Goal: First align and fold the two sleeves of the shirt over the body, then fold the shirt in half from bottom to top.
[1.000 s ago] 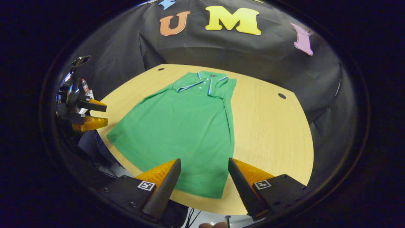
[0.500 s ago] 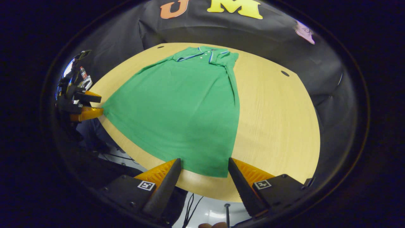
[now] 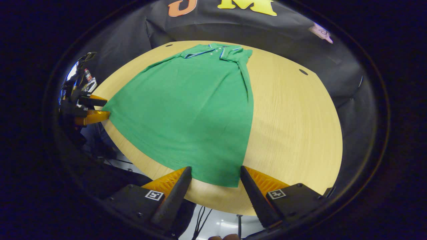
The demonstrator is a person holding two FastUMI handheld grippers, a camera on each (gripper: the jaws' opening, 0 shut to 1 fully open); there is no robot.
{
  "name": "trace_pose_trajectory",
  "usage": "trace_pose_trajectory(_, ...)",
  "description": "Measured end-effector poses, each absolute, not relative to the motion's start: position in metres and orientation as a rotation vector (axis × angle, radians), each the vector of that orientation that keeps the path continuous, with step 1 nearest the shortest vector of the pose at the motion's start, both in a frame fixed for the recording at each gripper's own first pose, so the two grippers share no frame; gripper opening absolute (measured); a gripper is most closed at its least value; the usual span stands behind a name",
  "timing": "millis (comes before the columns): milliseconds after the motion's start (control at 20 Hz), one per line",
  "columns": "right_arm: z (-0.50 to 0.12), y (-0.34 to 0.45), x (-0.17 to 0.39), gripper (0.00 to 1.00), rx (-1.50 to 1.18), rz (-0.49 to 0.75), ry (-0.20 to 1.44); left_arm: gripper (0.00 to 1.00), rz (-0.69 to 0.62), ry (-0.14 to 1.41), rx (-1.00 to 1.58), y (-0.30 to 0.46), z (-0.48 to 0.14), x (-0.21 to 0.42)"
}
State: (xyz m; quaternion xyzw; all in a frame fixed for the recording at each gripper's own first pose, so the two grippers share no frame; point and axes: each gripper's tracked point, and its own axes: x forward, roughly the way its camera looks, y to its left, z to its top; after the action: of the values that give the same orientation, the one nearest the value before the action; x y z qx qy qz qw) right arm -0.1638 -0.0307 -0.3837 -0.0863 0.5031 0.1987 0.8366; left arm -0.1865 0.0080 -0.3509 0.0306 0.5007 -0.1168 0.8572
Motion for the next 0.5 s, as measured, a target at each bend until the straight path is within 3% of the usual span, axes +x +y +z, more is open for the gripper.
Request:
trace_pose_trajectory(100,-0.384,-0.031,-0.164,0.93,-0.18,0.42,1.065,1.0,-0.242,1.052,0.063,0.008,-0.35,-0.186)
trace_pose_trajectory(150,-0.383,-0.031,-0.165,0.97,-0.181,0.423,1.065,1.0,-0.236,1.054,0.06,0.008,-0.351,-0.186)
trace_pose_trajectory(250,-0.383,-0.028,-0.164,0.92,-0.188,0.434,1.072,1.0,-0.232,1.053,0.06,0.007,-0.351,-0.184)
trace_pose_trajectory(300,-0.382,-0.025,-0.164,0.87,-0.195,0.45,1.068,0.98,-0.234,1.048,0.059,0.007,-0.351,-0.182)
trace_pose_trajectory(350,-0.382,-0.021,-0.162,0.86,-0.21,0.462,1.06,0.84,-0.236,1.045,0.059,0.006,-0.352,-0.181)
trace_pose_trajectory(450,-0.381,-0.013,-0.166,0.51,-0.232,0.479,1.068,0.7,-0.248,1.036,0.065,0.007,-0.349,-0.178)
trace_pose_trajectory(500,-0.379,-0.012,-0.165,0.33,-0.254,0.477,1.07,0.46,-0.25,1.029,0.068,0.007,-0.349,-0.177)
